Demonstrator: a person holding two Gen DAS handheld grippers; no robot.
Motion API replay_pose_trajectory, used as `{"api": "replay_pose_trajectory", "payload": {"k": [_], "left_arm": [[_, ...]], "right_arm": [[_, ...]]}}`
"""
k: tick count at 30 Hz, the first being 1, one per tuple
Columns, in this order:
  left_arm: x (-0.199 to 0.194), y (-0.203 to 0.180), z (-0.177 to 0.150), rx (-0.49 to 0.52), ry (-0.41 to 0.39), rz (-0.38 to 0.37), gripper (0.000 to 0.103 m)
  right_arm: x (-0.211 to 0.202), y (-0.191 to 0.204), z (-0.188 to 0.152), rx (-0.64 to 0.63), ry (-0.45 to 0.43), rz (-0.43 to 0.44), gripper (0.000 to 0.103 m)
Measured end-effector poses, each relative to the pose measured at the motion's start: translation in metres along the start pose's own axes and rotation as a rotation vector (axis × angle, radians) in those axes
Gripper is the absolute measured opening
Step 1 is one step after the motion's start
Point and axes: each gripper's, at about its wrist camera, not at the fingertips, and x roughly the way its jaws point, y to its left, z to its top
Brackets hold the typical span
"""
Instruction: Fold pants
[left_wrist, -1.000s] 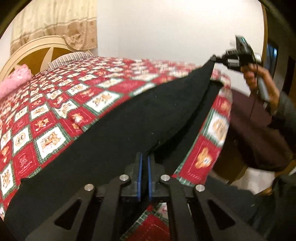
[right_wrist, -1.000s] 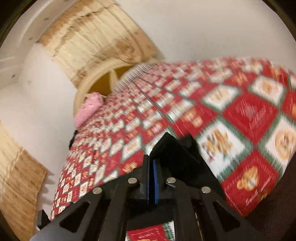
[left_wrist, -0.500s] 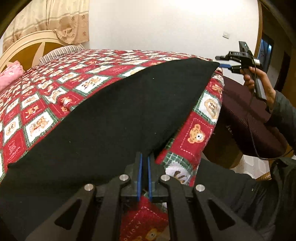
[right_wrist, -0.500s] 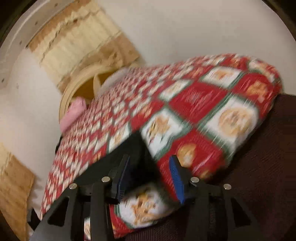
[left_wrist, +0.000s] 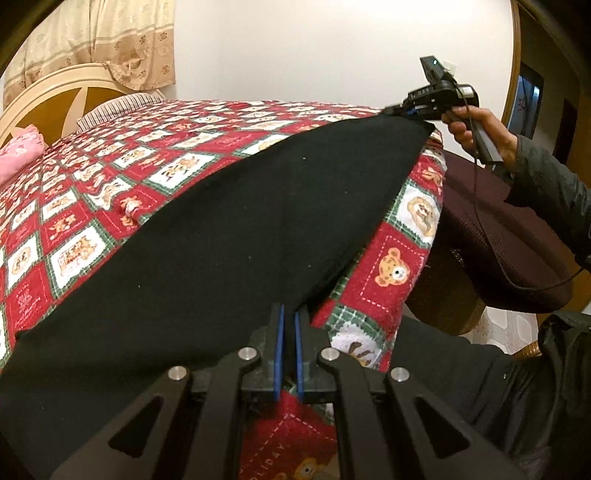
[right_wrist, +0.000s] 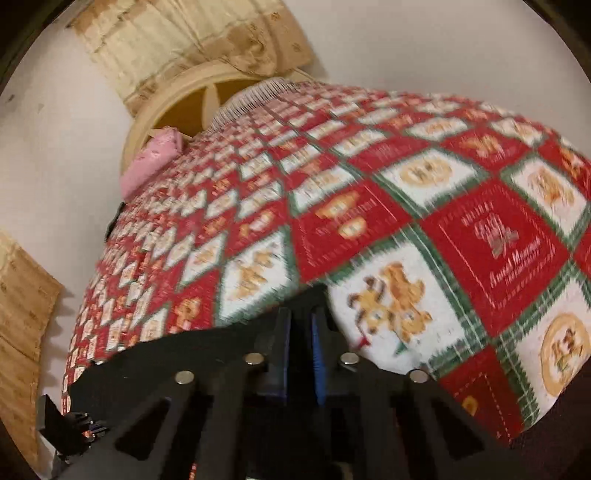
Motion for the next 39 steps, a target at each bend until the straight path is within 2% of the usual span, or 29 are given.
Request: {"api": "replay_pose_trajectory", "payload": {"k": [3,7,9,11,13,14,15,17,20,23,24,25,26,31,34,35,38,39], "left_arm": [[0.001,0.0,0.0,0.004,-0.002,-0.004,0.006],[0.006,-0.002,-0.001,0.007,0.009,-0.005,0.006],[0.008,-0.003,-0.001,0.011,0.015,-0.004,0.006],[0.011,-0.004,0.0,0.017,0.02,0.001,0.006],[0.011,-0.004,0.001,0.02,0.021,0.011,0.006],[0.01,-0.004,0.001,0.02,0.018,0.013,0.006],[0.009,-0.004,0.001,0.021,0.015,0.014,0.006],[0.008,-0.004,0.0,0.021,0.008,0.016,0.006],[0.008,-0.005,-0.002,0.023,0.004,0.02,0.006],[0.011,-0.005,-0.003,0.024,0.012,0.026,0.006],[0.011,-0.005,-0.002,0.022,0.015,0.027,0.006],[0.011,-0.005,-0.002,0.024,0.016,0.03,0.006],[0.01,-0.005,-0.002,0.023,0.015,0.032,0.006],[0.004,0.0,-0.001,0.002,0.008,0.009,0.006],[0.013,-0.001,-0.003,0.002,0.023,0.016,0.009],[0.013,-0.001,-0.004,-0.002,0.024,0.022,0.009],[0.004,-0.002,-0.006,-0.013,-0.001,0.036,0.012],[0.0,-0.003,-0.007,-0.009,-0.007,0.048,0.017]], "right_arm": [[-0.021,0.017,0.002,-0.083,-0.088,-0.026,0.008],[-0.023,0.033,0.008,-0.145,-0.147,-0.09,0.008],[-0.008,0.03,0.013,-0.137,-0.121,-0.113,0.008],[0.013,0.016,0.013,-0.133,-0.08,-0.179,0.008],[0.024,0.0,0.01,-0.061,-0.041,-0.153,0.008],[0.02,-0.006,0.008,-0.035,-0.057,-0.136,0.015],[0.011,-0.01,0.006,-0.011,-0.073,-0.14,0.031],[-0.009,-0.015,-0.002,0.025,-0.099,-0.132,0.043],[-0.038,-0.019,-0.02,0.049,-0.114,-0.075,0.043],[-0.043,-0.016,-0.037,0.043,-0.089,-0.053,0.042],[-0.04,-0.015,-0.041,0.043,-0.071,-0.046,0.023],[-0.035,-0.014,-0.045,0.033,-0.054,-0.048,0.009],[-0.034,-0.009,-0.048,0.011,-0.057,-0.071,0.006],[-0.047,0.007,-0.054,-0.069,-0.13,-0.141,0.006],[-0.03,-0.009,-0.055,-0.04,-0.086,-0.203,0.006],[-0.027,-0.012,-0.055,-0.034,-0.085,-0.2,0.007],[-0.033,-0.014,-0.055,-0.017,-0.098,-0.222,0.025],[-0.036,-0.013,-0.055,-0.016,-0.104,-0.232,0.026]]}}
